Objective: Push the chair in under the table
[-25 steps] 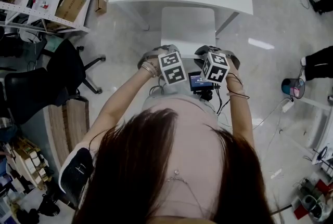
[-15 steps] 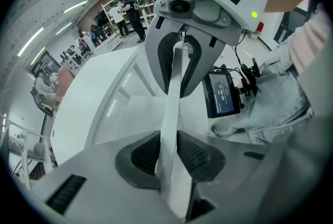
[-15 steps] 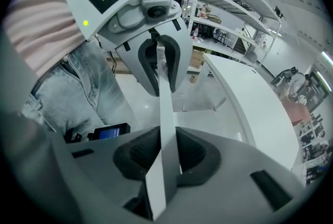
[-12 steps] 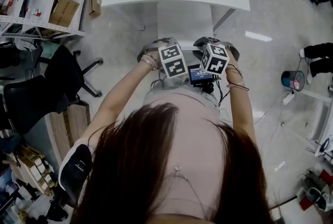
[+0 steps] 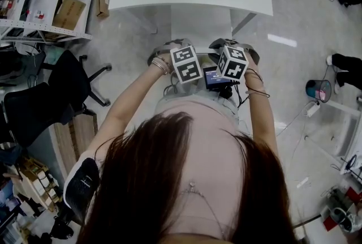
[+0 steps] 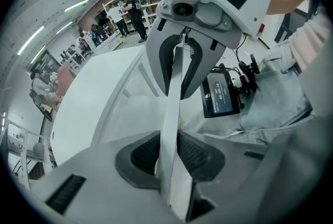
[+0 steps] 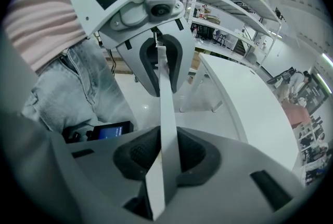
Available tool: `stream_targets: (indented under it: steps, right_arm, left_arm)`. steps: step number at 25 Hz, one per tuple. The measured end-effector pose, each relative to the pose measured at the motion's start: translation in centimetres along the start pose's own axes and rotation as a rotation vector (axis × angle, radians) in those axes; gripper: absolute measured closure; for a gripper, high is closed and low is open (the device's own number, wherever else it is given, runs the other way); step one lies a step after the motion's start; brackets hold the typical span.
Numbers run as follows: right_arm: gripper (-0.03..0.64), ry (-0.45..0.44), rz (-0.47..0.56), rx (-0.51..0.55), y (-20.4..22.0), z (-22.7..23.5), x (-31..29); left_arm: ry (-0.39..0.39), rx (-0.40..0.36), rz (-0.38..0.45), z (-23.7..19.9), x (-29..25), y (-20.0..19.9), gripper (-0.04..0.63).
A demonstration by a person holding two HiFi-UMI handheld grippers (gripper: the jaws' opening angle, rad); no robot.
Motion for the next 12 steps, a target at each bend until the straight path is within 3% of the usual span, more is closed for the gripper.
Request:
stream_targets:
  steps: [12]
  right_arm:
    - [0.526, -0.024, -0.009, 0.007, -0.4, 3.7, -0.5]
  left_arm:
    - [0.011, 0.003, -0.007, -3.5, -1.2, 0.1, 0.489]
Point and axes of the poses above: the fingertips, and each gripper's own axes: x backward along the fingers, z to its right, y out of its underside, the point moved 8 cm from there along x, backward along the fingers, and after that the axes turned 11 degrees about -y, right-handed, at the moved point
